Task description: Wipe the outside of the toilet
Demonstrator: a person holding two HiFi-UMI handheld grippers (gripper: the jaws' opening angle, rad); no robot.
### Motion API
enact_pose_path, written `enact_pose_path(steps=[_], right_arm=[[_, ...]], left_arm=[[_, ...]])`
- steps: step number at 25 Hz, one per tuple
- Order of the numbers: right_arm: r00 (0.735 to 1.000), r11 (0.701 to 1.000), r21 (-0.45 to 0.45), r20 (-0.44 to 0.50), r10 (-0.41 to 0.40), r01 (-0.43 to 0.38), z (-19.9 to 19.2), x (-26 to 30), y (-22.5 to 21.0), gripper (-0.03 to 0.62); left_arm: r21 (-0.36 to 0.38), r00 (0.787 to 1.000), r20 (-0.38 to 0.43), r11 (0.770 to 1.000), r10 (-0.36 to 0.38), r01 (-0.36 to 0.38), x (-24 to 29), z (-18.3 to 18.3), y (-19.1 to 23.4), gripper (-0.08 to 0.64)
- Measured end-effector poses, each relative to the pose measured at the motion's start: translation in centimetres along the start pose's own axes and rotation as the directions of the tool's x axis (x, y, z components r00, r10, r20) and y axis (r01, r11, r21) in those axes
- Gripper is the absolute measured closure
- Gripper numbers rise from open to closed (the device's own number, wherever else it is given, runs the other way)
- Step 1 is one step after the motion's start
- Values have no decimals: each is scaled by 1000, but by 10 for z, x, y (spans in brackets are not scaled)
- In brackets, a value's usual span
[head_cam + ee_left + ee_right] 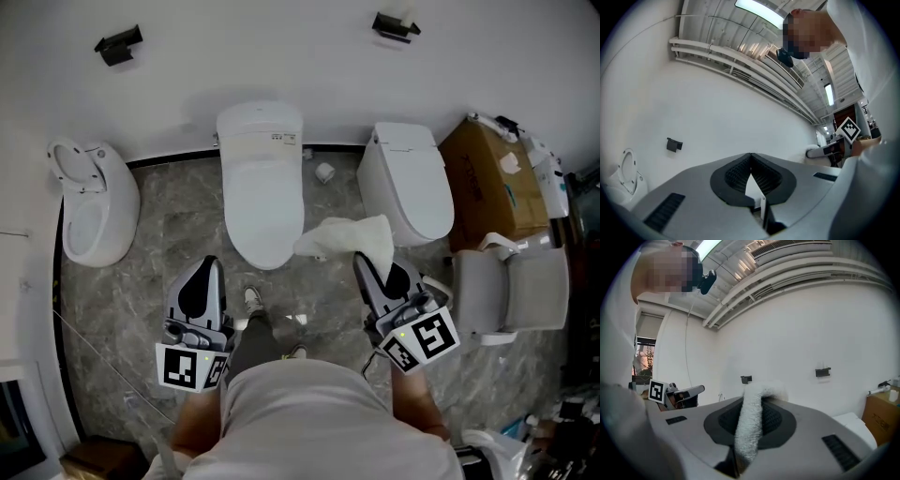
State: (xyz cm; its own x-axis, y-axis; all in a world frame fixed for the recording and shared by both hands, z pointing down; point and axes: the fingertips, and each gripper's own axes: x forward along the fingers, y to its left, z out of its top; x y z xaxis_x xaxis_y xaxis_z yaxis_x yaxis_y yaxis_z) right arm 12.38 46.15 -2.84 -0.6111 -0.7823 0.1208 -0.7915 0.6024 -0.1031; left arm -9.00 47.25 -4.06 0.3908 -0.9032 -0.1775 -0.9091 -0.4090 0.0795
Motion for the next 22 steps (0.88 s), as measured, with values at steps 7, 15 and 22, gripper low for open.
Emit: enact_pose_path(steps=[7, 15, 22], right_arm=[[998, 999, -4, -41, 39, -39, 20, 123, -6, 522], [999, 1000, 0, -51, -8, 8, 38, 212, -4, 522], [996, 999, -3, -81, -32, 32, 41, 243, -20, 522]], left_arm=[[16, 999, -48, 1000, 12, -11, 69, -13, 99, 543], [-12, 996, -56, 998, -67, 67, 129, -17, 173, 543], [-56, 992, -55, 992, -113, 110, 175, -29, 186, 543]])
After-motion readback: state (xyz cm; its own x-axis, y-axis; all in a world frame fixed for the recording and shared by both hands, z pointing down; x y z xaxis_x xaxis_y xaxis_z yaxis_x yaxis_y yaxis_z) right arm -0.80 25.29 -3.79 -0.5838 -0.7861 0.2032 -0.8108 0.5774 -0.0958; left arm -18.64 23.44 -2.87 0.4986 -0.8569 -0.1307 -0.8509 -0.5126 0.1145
